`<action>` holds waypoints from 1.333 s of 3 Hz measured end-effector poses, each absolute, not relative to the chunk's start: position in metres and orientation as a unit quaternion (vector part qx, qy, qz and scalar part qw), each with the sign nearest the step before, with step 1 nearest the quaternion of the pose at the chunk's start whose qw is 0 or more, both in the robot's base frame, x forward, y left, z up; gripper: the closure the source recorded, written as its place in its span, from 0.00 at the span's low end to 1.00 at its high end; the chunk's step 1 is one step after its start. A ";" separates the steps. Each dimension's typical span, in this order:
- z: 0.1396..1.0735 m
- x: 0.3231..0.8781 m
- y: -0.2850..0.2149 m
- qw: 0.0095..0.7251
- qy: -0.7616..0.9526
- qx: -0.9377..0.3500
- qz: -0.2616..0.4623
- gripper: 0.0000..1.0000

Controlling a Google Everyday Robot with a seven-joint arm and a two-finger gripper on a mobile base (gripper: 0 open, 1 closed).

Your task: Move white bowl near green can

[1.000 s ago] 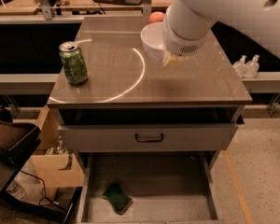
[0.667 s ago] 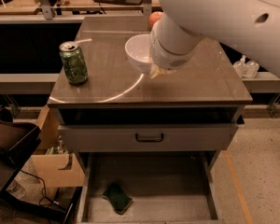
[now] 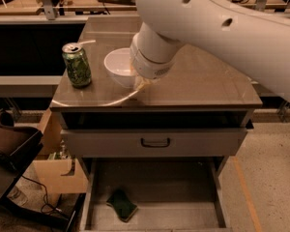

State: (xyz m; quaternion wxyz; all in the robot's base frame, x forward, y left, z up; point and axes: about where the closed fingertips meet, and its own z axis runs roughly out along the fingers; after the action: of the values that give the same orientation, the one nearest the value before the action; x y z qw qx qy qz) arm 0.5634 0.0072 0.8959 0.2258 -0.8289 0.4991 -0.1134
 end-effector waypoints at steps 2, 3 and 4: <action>0.856 0.573 0.047 0.203 0.440 -0.873 -0.061 1.00; 0.855 0.573 0.046 0.202 0.439 -0.873 -0.062 0.82; 0.855 0.572 0.047 0.202 0.438 -0.874 -0.062 0.58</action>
Offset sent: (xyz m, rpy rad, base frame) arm 0.0133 0.0641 -0.0657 -0.0222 0.1596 0.2761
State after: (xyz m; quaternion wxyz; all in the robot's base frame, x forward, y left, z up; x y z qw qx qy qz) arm 0.5722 0.0473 0.8550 0.2020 -0.8739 0.4379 -0.0618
